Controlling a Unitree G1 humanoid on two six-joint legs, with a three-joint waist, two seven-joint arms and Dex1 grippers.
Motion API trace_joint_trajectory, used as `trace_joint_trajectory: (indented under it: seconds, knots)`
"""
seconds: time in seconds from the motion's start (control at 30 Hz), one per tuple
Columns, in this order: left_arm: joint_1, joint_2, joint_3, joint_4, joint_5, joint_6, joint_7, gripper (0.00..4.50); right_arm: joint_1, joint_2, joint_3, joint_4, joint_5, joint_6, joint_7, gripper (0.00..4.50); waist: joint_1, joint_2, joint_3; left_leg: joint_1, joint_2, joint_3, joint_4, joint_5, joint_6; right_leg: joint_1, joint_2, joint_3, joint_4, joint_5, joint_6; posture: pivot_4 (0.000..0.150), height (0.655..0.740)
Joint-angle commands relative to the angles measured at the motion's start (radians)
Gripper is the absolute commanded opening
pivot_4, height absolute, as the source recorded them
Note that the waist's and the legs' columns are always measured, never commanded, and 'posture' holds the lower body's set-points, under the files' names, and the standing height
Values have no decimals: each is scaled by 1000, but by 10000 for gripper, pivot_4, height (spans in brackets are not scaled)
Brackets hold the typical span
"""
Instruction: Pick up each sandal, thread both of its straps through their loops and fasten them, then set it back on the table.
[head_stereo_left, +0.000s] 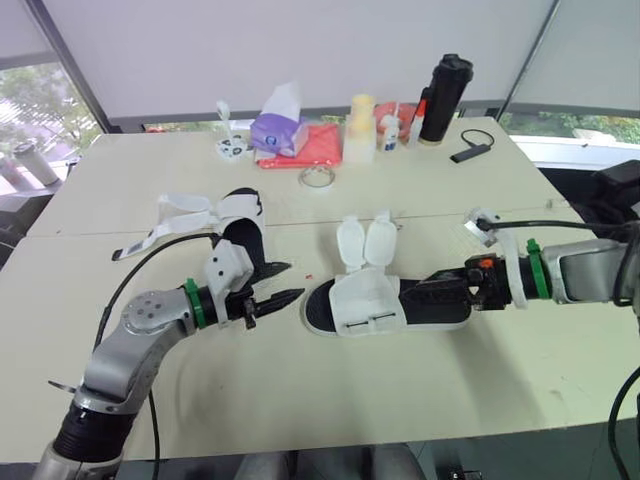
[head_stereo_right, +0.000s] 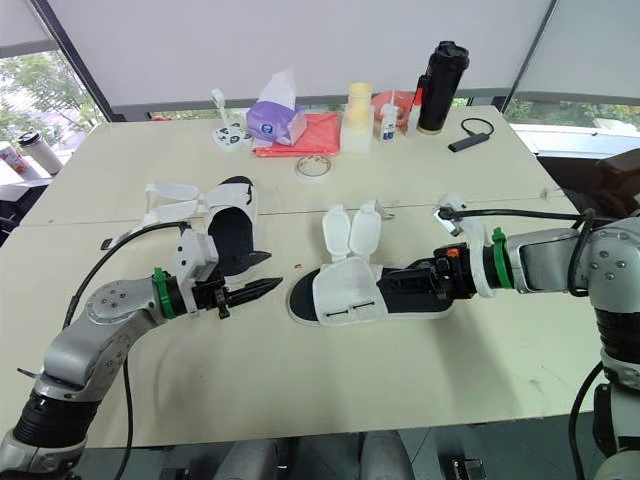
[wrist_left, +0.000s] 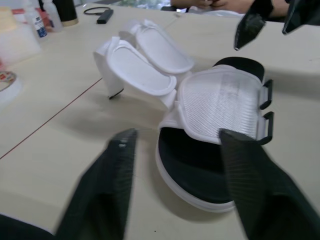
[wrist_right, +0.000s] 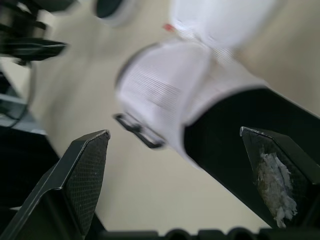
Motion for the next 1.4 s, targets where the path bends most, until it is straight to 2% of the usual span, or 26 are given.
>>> trace_joint_trajectory:
  seconds: [0.03,0.07,0.1,0.23,0.47,1.17,1.4]
  knots:
    - [-4,11,-32,36,34,-66,-55,7982,-34,22,-39,-50,-72,-103,12,45000,0,0,0,0,0,0,0,0,0,0,0,0,0,0,0,1500,7400]
    - [-9,8,-40,51,40,-77,-66,2877,-35,32,-35,-56,-94,-123,9,45000,0,0,0,0,0,0,0,0,0,0,0,0,0,0,0,1500,7400]
    - [-13,6,-55,63,50,-88,-78,699,-34,52,-29,-62,-139,-171,-6,45000,0,0,0,0,0,0,0,0,0,0,0,0,0,0,0,1500,7400]
    - [-25,-3,-113,107,75,-115,-129,699,-39,123,-31,-71,-234,-268,-40,45000,0,0,0,-1,0,0,0,0,0,-1,0,0,0,0,0,1500,7400]
    - [-83,-70,-172,216,121,-158,-145,699,-44,191,-31,-89,-294,-289,-55,45000,1,0,0,-2,0,-1,0,0,0,-2,0,0,0,2,3,1500,7400]
    - [-223,-263,-243,505,227,-257,-161,699,-55,247,-77,-129,-301,-246,-101,45000,-1,0,0,-2,-1,-1,2,0,0,-1,0,0,1,3,6,1500,7400]
    - [-223,-277,-256,549,262,-285,-164,699,-59,255,-81,-130,-301,-237,-107,45000,-1,0,0,-2,-1,-1,2,0,0,-1,0,0,2,4,8,1500,7400]
